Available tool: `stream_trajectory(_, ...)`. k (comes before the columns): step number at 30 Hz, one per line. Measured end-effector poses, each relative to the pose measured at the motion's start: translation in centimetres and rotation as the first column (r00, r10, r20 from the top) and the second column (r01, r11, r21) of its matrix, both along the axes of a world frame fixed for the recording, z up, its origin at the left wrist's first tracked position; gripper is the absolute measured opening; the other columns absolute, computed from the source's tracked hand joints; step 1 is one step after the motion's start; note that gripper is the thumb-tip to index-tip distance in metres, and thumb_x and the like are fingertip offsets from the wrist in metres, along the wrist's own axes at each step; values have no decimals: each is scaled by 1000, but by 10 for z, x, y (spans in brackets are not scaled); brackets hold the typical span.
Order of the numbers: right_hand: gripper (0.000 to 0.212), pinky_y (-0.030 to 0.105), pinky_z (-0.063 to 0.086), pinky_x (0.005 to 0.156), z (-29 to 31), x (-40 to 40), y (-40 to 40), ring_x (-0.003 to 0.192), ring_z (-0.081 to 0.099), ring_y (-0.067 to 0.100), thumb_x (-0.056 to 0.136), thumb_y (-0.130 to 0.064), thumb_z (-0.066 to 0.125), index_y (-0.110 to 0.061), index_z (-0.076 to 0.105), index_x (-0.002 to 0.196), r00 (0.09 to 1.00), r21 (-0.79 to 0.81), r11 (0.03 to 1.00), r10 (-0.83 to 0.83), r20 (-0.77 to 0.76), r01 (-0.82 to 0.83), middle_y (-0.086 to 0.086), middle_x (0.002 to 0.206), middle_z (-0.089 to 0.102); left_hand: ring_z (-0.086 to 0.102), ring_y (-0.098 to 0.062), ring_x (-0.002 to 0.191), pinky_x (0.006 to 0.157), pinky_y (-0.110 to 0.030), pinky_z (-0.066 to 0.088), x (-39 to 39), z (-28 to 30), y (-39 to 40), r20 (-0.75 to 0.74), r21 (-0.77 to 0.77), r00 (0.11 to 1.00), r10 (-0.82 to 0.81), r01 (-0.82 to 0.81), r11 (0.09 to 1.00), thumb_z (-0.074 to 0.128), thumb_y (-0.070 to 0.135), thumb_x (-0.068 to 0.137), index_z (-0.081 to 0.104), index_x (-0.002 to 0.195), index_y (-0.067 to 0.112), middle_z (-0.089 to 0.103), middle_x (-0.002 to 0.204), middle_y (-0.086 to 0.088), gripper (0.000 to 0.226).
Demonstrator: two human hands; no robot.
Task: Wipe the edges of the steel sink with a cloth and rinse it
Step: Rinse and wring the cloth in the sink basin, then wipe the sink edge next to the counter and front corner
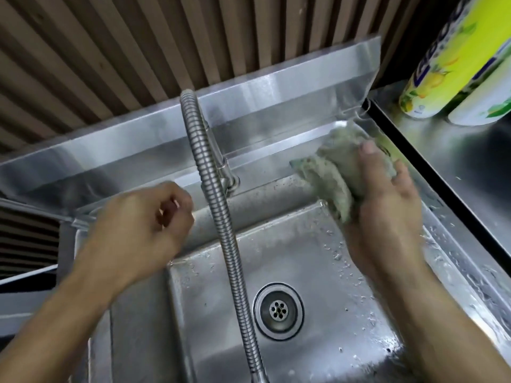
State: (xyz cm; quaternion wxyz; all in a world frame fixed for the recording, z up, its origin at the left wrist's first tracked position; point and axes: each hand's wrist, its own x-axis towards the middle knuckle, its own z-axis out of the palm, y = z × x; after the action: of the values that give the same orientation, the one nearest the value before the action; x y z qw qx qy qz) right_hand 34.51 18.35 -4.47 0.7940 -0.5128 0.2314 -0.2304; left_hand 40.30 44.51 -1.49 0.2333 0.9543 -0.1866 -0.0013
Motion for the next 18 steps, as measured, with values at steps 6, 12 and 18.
stream_trajectory(6,20,45,11,127,-34,121,49,156,23,32,106,-18,50,-5,60,116,911,-995,85,411,-12,-51,14,163,37,53,-47,126,107,-55,41,98,-18,-17,564,233,791,-237,123,965,50,5,89,58,133,-6,58,133,-26,46)
stream_trajectory(12,53,47,24,120,-38,153,20,155,24,33,108,-33,38,-21,36,159,996,-986,-139,-9,90,88,9,168,27,55,-49,127,101,-58,43,135,-39,2,589,562,615,-524,154,813,30,25,111,47,152,4,55,146,-25,49)
stream_trajectory(18,59,56,7,125,-45,174,-60,159,2,35,110,-37,21,-15,20,164,903,-885,437,-427,-46,162,15,172,7,57,-40,114,82,-48,43,145,-22,21,644,664,395,-655,136,735,46,25,109,45,156,16,55,148,-11,48)
